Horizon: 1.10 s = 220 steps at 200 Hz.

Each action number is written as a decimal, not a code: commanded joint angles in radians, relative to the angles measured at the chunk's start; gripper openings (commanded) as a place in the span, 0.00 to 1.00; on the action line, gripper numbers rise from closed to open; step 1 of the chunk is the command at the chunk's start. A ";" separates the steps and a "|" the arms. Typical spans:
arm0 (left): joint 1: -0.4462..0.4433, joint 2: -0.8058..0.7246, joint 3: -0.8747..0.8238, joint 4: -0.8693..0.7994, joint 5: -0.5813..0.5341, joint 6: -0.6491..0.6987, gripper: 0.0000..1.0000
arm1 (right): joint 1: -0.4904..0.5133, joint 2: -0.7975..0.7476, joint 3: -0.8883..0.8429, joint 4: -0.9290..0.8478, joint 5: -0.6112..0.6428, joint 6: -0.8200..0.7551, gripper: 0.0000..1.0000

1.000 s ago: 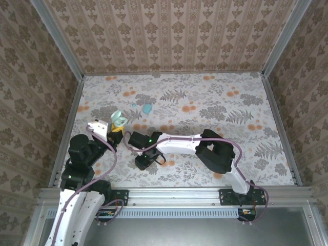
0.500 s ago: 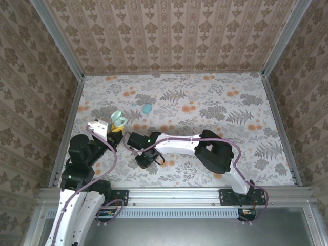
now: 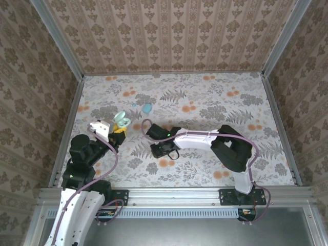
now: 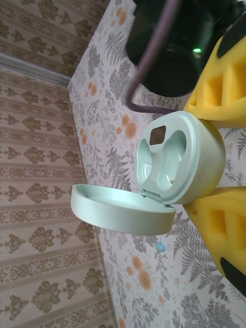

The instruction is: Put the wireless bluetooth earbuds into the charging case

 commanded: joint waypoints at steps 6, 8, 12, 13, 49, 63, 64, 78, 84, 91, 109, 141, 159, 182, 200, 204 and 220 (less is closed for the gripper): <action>-0.004 0.012 -0.018 0.100 0.091 -0.024 0.08 | -0.030 -0.120 -0.047 0.039 0.042 0.057 0.23; -0.004 0.013 -0.020 0.108 0.099 -0.024 0.08 | -0.032 -0.128 -0.049 0.038 0.043 0.057 0.24; -0.004 0.016 -0.025 0.125 0.115 -0.026 0.08 | -0.040 -0.143 -0.053 0.031 0.043 0.059 0.23; -0.005 0.017 -0.026 0.129 0.120 -0.027 0.08 | -0.042 -0.147 -0.055 0.030 0.043 0.059 0.24; -0.040 0.081 -0.089 0.337 0.207 -0.054 0.08 | -0.097 -0.330 -0.071 -0.052 0.076 0.052 0.24; -0.094 0.138 -0.103 0.419 0.187 -0.046 0.08 | -0.108 -0.408 -0.068 -0.097 0.107 0.048 0.24; -0.100 0.143 -0.104 0.424 0.184 -0.044 0.08 | -0.108 -0.414 -0.068 -0.099 0.109 0.048 0.24; -0.181 0.216 -0.095 0.473 0.134 0.005 0.07 | -0.117 -0.482 -0.068 -0.138 0.128 0.051 0.24; -0.237 0.246 -0.088 0.490 0.106 0.034 0.07 | -0.121 -0.509 -0.067 -0.152 0.133 0.055 0.24; -0.284 0.290 -0.081 0.512 0.076 0.064 0.07 | -0.123 -0.534 -0.066 -0.164 0.134 0.058 0.24; -0.376 0.398 -0.056 0.588 0.024 0.112 0.07 | -0.128 -0.598 -0.051 -0.196 0.141 0.063 0.24; -0.464 0.565 -0.005 0.699 -0.032 0.151 0.05 | -0.128 -0.651 -0.023 -0.233 0.138 0.080 0.24; -0.481 0.635 0.016 0.750 -0.046 0.147 0.05 | -0.125 -0.670 -0.022 -0.231 0.129 0.099 0.24; -0.499 0.692 0.034 0.795 -0.054 0.137 0.04 | -0.125 -0.666 -0.018 -0.221 0.111 0.117 0.24; -0.510 0.718 0.041 0.811 -0.063 0.135 0.04 | -0.125 -0.648 -0.011 -0.204 0.096 0.123 0.23; -0.511 0.722 0.041 0.815 -0.064 0.134 0.04 | -0.124 -0.644 -0.008 -0.201 0.094 0.125 0.23; -0.514 0.730 0.041 0.820 -0.064 0.128 0.04 | -0.125 -0.629 0.007 -0.198 0.093 0.126 0.24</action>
